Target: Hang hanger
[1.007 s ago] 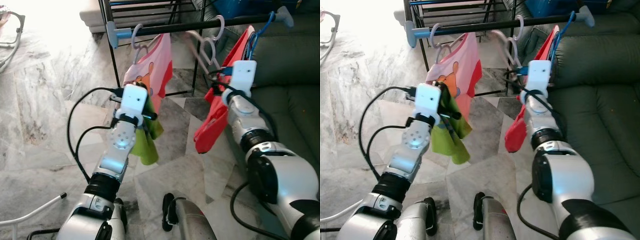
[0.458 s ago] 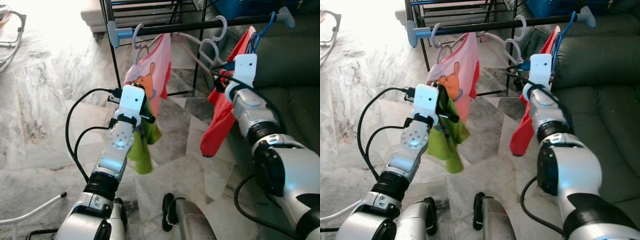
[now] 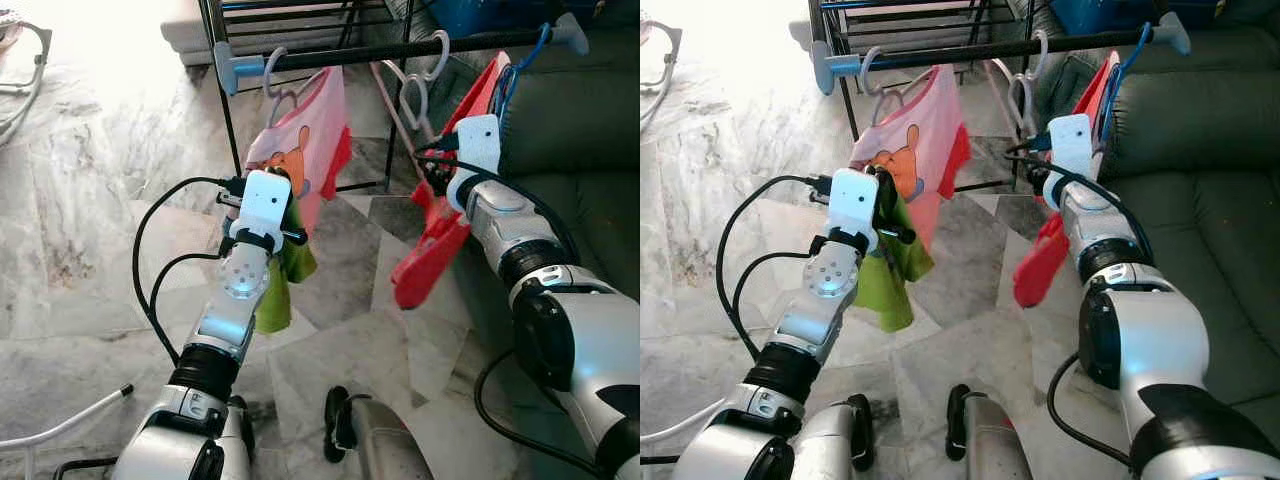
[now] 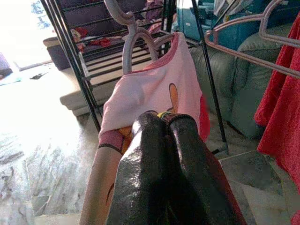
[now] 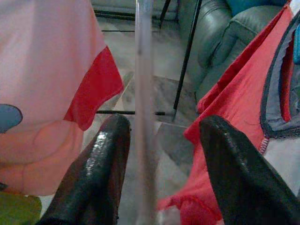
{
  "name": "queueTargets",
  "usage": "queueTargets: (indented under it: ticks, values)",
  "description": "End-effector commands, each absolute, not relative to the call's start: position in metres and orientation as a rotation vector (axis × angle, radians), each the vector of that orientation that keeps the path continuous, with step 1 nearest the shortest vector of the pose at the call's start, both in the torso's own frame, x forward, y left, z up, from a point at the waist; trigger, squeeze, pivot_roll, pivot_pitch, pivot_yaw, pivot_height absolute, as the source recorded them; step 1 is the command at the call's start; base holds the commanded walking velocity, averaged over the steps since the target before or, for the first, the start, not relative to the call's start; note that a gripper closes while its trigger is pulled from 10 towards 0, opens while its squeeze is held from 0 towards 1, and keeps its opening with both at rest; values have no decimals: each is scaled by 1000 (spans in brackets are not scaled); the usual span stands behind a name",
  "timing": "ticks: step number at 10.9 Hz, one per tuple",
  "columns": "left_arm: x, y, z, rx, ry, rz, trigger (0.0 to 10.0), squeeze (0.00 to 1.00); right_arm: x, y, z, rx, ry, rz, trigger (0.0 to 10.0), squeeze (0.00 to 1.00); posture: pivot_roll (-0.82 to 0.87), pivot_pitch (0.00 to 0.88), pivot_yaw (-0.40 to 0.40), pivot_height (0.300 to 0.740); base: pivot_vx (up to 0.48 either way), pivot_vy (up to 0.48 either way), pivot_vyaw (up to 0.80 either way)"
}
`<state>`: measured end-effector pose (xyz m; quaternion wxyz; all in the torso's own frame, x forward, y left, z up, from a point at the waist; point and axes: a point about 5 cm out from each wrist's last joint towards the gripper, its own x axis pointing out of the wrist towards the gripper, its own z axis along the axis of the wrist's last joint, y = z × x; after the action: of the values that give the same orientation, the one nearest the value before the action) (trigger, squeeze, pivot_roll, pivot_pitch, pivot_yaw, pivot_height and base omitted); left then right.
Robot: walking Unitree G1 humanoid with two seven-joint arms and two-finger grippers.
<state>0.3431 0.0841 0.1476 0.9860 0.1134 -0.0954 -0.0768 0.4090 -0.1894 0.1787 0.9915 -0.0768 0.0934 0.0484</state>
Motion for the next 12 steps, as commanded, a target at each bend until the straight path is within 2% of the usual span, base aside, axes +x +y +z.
queueTargets:
  ticks: [1, 12]
  values:
    - [343, 82, 149, 220, -199, -149, 10000, 0, 410, -192, 183, -151, 196, 86, 0, 0, -19, 225, -85, 740, 0, 0, 0]
    - [344, 83, 150, 226, -200, -145, 10000, 0, 412, -193, 190, -66, 132, 73, 0, 0, -32, 225, -75, 740, 0, 0, 0]
